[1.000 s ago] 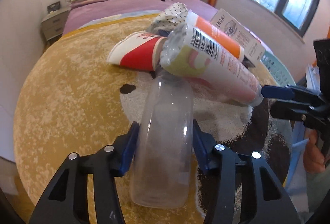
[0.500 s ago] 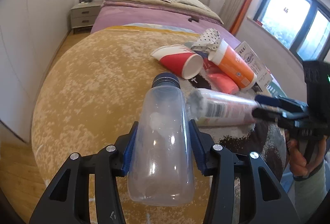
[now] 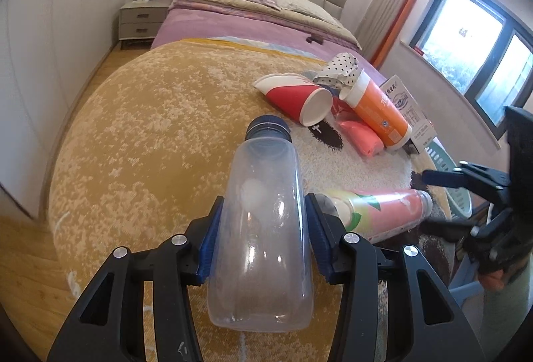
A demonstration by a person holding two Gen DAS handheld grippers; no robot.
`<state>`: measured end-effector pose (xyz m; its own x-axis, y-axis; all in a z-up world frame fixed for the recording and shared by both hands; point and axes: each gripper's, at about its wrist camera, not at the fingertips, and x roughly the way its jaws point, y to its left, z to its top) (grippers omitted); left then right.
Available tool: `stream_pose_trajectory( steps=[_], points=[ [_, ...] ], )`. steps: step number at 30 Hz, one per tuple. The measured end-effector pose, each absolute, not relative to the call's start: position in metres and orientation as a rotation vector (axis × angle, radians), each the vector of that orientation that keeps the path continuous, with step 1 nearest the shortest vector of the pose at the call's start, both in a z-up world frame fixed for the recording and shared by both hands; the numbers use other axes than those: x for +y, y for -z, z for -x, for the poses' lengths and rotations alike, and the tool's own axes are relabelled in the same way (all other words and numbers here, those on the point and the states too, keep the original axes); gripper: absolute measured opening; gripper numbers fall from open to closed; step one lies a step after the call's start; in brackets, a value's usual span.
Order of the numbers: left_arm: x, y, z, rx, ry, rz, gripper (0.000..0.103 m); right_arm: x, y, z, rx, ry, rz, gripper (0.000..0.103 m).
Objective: Collect trash
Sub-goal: 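Grasp the clear plastic bottle with the left gripper while the right grasps the pink bottle, then move both bottles over the blue wastebasket and release them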
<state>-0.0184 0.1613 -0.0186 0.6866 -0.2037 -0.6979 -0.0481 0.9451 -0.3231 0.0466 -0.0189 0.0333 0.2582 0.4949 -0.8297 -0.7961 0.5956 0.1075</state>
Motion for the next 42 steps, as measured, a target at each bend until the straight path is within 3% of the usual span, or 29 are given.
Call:
stream_pose_trajectory(
  steps=[5, 7, 8, 9, 12, 18, 23, 28, 30, 42],
  points=[
    [0.162, 0.020, 0.023, 0.812, 0.098, 0.331, 0.046, -0.008, -0.017, -0.049, 1.017, -0.916, 0.461, 0.079],
    [0.160, 0.021, 0.024, 0.815, 0.098, 0.321, 0.046, -0.014, -0.015, -0.048, 1.041, -0.883, 0.435, 0.074],
    [0.159, 0.021, 0.024, 0.818, 0.097, 0.315, 0.046, -0.019, -0.013, -0.047, 1.066, -0.841, 0.415, 0.067],
    [0.158, 0.021, 0.024, 0.821, 0.097, 0.312, 0.045, -0.022, -0.010, -0.046, 1.090, -0.806, 0.398, 0.052],
    [0.153, 0.020, 0.025, 0.830, 0.106, 0.306, 0.046, -0.043, -0.003, -0.035, 1.166, -0.714, 0.250, 0.044],
    [0.138, 0.021, 0.027, 0.850, 0.118, 0.268, 0.046, -0.056, 0.001, -0.009, 1.179, -0.674, 0.125, 0.046],
    [0.128, 0.025, 0.027, 0.869, 0.101, 0.242, 0.046, -0.042, 0.001, -0.015, 1.125, -0.631, 0.148, 0.068],
    [0.119, 0.032, 0.023, 0.904, 0.082, 0.225, 0.047, -0.031, 0.003, -0.023, 1.094, -0.607, 0.127, 0.067],
    [0.113, 0.032, 0.024, 0.904, 0.063, 0.192, 0.046, -0.031, 0.004, -0.022, 1.086, -0.615, 0.116, 0.044],
    [0.065, -0.011, 0.016, 0.751, 0.242, 0.270, 0.045, -0.120, -0.039, -0.018, 0.941, -0.582, -0.063, 0.044]
  ],
)
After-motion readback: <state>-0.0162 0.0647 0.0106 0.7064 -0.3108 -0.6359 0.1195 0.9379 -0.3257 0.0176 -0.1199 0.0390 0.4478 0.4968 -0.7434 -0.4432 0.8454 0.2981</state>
